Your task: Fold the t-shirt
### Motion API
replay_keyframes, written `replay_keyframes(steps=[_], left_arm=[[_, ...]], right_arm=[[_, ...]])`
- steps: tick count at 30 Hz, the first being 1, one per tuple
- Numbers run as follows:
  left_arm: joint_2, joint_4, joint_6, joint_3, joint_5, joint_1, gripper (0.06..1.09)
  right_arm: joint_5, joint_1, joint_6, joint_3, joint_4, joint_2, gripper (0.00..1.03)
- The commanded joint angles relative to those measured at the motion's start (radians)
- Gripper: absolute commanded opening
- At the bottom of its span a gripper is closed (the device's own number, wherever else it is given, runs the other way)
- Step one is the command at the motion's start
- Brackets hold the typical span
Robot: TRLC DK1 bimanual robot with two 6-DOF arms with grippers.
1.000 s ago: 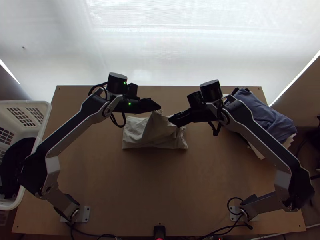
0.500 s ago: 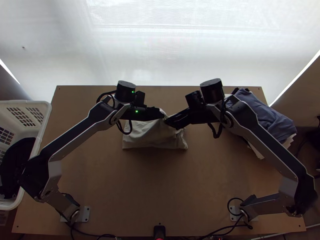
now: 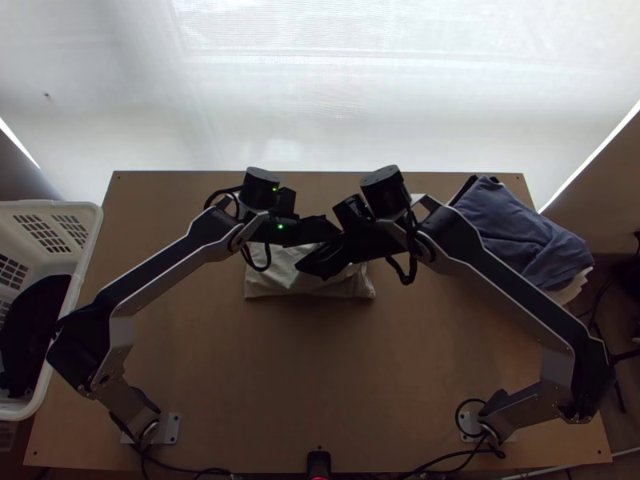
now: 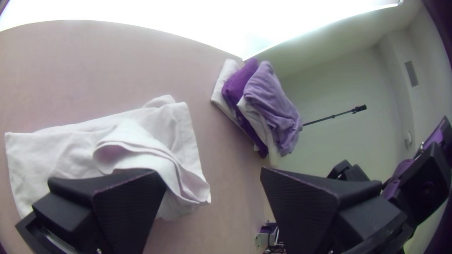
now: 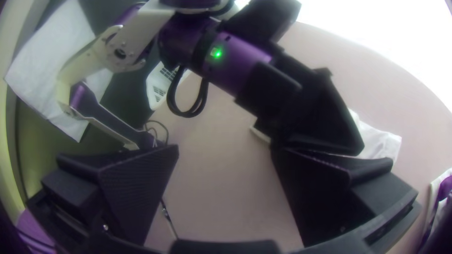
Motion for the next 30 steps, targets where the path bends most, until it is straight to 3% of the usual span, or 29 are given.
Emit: replay_keyframes(steps=[1,7,9,17,20,30], left_arm=[[0.064,-0.219,0.144,0.100,-0.092,-0.008,1.05],[0.156,-0.459,0.287,0.223,-0.259,-0.045,1.05],[0.171,-0.521,0.304,0.274,-0.264,-0.047,1.05],[0.086,-0.516,0.241,0.344,-0.129,0.036,1.05],[0.078,-0.516,0.225,0.369,-0.129,0.038,1.05],[-0.020,-0.539,0.195,0.364,-0.130,0.194,1.05]], right_arm=[[-0.005,0.009,-0.013,-0.013,0.008,-0.004,0.91],[-0.003,0.003,-0.023,-0.016,0.008,-0.013,0.91],[0.000,0.003,-0.028,-0.020,0.008,-0.018,0.91],[0.006,0.020,-0.062,-0.076,0.011,-0.001,0.91],[0.030,0.063,-0.108,-0.114,0.012,0.028,0.91],[0.078,0.075,-0.114,-0.089,0.017,0.165,0.91]])
